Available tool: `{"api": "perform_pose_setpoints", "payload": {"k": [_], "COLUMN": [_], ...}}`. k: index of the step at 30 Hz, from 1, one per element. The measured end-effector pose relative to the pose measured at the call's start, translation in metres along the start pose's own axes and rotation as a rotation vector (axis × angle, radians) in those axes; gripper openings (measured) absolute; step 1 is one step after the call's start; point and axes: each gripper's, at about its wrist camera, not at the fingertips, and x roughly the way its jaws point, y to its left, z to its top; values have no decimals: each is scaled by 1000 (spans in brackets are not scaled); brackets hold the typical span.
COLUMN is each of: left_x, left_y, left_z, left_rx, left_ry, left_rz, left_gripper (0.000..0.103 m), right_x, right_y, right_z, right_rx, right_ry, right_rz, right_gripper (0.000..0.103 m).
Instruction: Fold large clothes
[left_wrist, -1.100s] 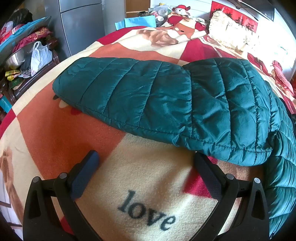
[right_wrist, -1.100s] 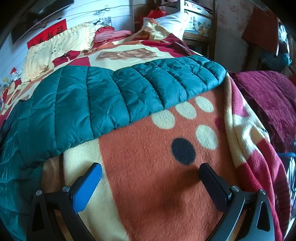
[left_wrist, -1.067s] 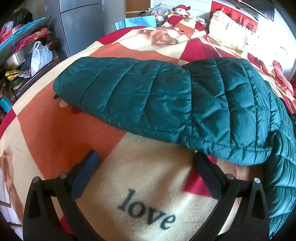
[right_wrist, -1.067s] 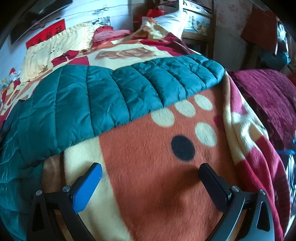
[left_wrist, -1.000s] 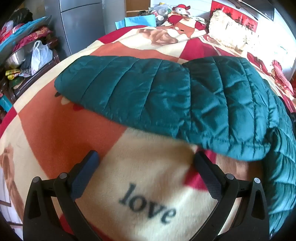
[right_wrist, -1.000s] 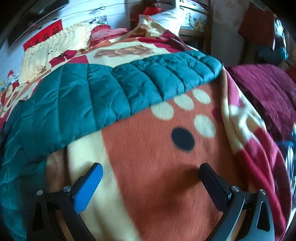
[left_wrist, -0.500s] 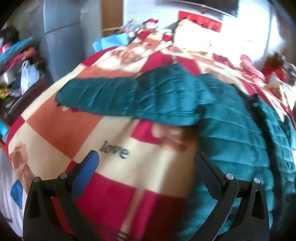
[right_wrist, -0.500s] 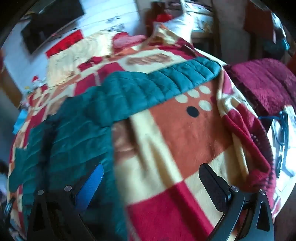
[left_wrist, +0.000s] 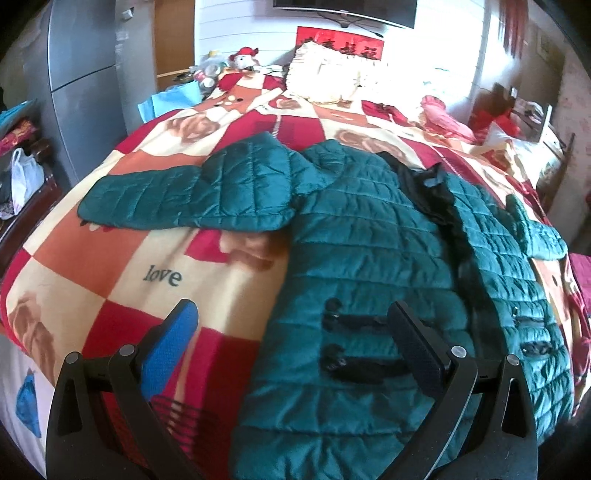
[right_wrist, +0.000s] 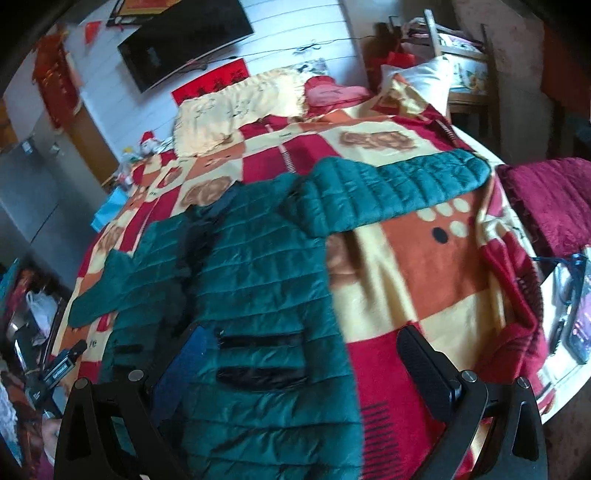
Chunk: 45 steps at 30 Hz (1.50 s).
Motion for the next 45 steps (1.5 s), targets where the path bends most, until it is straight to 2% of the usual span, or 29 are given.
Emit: {"api": "perform_pose_setpoints", "payload": {"k": [6, 14, 24, 37, 45], "left_x": [-5, -1, 2, 7, 4], "left_y": [-5, -7, -15, -21, -26], "left_z": [-3, -14, -20, -24, -24], "left_rx": [10, 5, 15, 8, 13], "left_ry": [1, 16, 14, 29, 15], "left_rz": [-5, -13, -15, -27, -36], "left_gripper": [103, 103, 103, 103, 103], "right_x": [13, 29, 55, 81, 86], "right_y": [31, 62, 97, 122, 133], "right_z": [-10, -24, -47, -49, -45], "right_rx": [-25, -138, -226, -169, -153], "right_ry": [9, 36, 69, 91, 60], "right_rz": [52, -32, -60, 3, 9], "right_gripper": [103, 103, 103, 102, 101]}}
